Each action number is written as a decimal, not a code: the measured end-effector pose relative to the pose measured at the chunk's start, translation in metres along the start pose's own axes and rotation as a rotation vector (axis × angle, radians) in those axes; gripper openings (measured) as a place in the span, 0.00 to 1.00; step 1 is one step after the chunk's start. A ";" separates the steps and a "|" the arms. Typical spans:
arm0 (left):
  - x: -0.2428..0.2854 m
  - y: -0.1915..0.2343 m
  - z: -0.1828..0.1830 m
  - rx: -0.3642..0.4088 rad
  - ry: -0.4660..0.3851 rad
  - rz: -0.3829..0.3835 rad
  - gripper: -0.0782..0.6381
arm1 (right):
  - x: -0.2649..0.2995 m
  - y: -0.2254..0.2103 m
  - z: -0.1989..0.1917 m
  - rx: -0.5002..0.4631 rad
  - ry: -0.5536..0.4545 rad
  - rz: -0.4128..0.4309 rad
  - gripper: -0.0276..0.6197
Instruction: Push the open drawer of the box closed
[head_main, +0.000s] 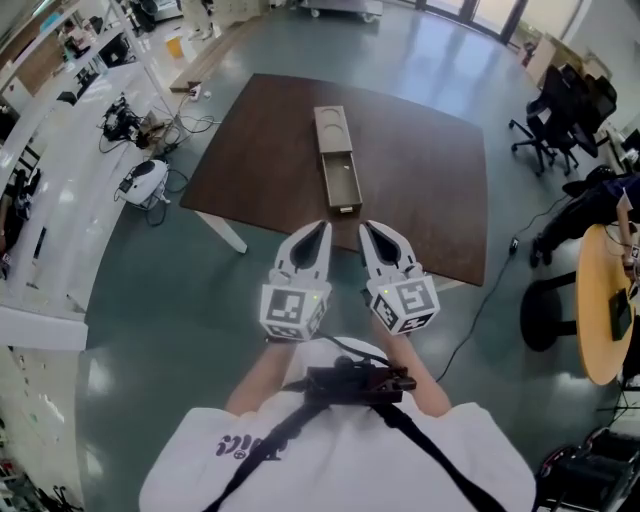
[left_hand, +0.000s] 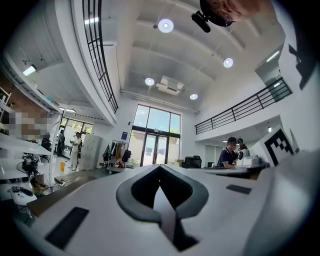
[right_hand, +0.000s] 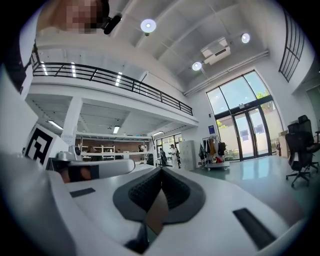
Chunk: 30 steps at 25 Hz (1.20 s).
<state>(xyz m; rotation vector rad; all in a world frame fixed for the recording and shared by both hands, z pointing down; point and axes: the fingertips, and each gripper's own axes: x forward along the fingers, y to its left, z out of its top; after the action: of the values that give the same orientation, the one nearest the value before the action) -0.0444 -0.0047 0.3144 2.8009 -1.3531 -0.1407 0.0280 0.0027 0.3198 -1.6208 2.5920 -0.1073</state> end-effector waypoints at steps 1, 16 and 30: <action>0.007 0.009 0.000 -0.001 0.000 -0.012 0.12 | 0.011 -0.001 -0.002 0.001 0.004 -0.010 0.05; 0.093 0.055 -0.054 -0.047 0.091 -0.123 0.12 | 0.077 -0.067 -0.044 0.062 0.087 -0.123 0.05; 0.143 0.072 -0.163 -0.086 0.271 -0.121 0.12 | 0.078 -0.140 -0.156 0.182 0.233 -0.182 0.05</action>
<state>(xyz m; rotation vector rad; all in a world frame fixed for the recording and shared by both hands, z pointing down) 0.0031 -0.1641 0.4717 2.7073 -1.0926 0.1686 0.1025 -0.1263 0.4867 -1.8695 2.4950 -0.5577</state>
